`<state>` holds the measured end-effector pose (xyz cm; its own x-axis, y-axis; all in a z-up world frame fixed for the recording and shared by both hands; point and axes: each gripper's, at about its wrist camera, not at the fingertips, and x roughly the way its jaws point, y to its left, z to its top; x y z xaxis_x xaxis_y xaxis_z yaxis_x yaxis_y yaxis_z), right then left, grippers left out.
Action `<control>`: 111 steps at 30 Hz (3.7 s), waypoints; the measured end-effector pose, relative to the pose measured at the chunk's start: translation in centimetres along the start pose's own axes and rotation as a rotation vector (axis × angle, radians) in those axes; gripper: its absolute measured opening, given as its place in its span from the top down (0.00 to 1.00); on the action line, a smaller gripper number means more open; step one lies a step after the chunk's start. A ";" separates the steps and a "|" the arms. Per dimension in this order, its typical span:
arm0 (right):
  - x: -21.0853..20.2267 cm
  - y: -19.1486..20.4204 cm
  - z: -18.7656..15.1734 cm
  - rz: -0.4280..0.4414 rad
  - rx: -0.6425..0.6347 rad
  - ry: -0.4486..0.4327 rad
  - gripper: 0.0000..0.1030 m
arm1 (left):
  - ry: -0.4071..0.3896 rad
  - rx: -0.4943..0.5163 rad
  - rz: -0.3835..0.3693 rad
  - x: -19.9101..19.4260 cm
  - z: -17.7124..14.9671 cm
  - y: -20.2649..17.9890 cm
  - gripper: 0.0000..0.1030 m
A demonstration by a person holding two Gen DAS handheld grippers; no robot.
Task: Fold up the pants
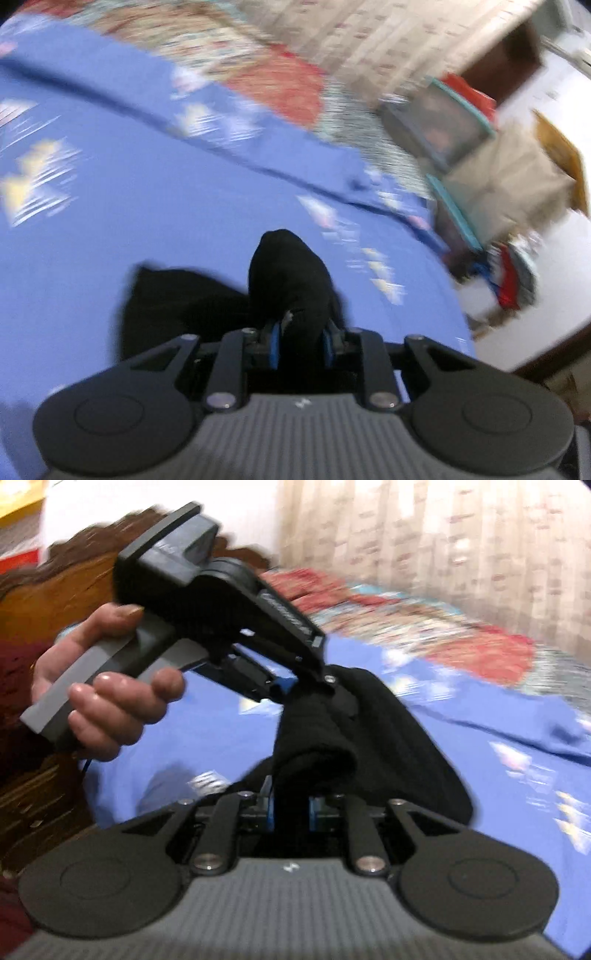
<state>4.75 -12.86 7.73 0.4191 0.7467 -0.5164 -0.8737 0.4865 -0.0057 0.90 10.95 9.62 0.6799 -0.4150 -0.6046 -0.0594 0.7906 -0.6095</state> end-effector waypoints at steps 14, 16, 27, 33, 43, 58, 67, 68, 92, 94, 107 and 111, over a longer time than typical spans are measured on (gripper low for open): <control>1.2 -0.7 -1.7 0.301 0.282 0.074 0.28 | -0.018 -0.152 0.010 -2.2 -5.2 5.4 0.27; 1.3 -0.6 -1.4 0.348 0.303 0.063 0.28 | -0.024 -0.102 0.006 -2.5 -5.3 3.8 0.26; 6.3 1.9 -1.4 0.419 0.271 0.207 0.26 | 0.060 0.049 0.265 -0.7 -9.3 3.4 0.27; 2.8 -0.8 -0.8 0.391 0.359 0.072 0.26 | 0.026 0.051 0.244 -1.7 -8.7 2.8 0.24; -0.6 -6.2 -3.9 0.224 0.570 0.001 0.28 | 0.037 0.125 0.246 -1.8 -9.5 1.0 0.16; 1.1 -5.9 -6.5 0.118 0.628 0.094 0.39 | 0.030 0.052 0.241 -0.9 -11.8 3.5 0.03; 0.8 -6.0 -6.8 0.116 0.639 0.095 0.38 | 0.023 0.037 0.233 -1.1 -11.9 3.8 0.03; 0.8 -6.0 -6.8 0.115 0.640 0.095 0.38 | 0.023 0.036 0.231 -1.1 -11.9 3.8 0.02; 0.8 -5.6 -6.8 0.111 0.641 0.094 0.31 | 0.016 0.015 0.198 -0.8 -12.0 4.4 0.00; 0.8 -5.6 -6.8 0.111 0.641 0.094 0.31 | 0.015 0.014 0.197 -0.8 -12.0 4.5 0.00; 0.7 -5.8 -6.9 0.114 0.640 0.094 0.31 | 0.016 0.014 0.196 -0.8 -11.9 4.5 0.00; 0.7 -5.9 -6.9 0.114 0.640 0.094 0.31 | 0.016 0.015 0.196 -0.8 -11.9 4.6 0.00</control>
<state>8.48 -18.31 1.49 0.2840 0.7810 -0.5562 -0.5801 0.6018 0.5489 -8.63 9.52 1.21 0.6448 -0.2596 -0.7189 -0.1788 0.8633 -0.4720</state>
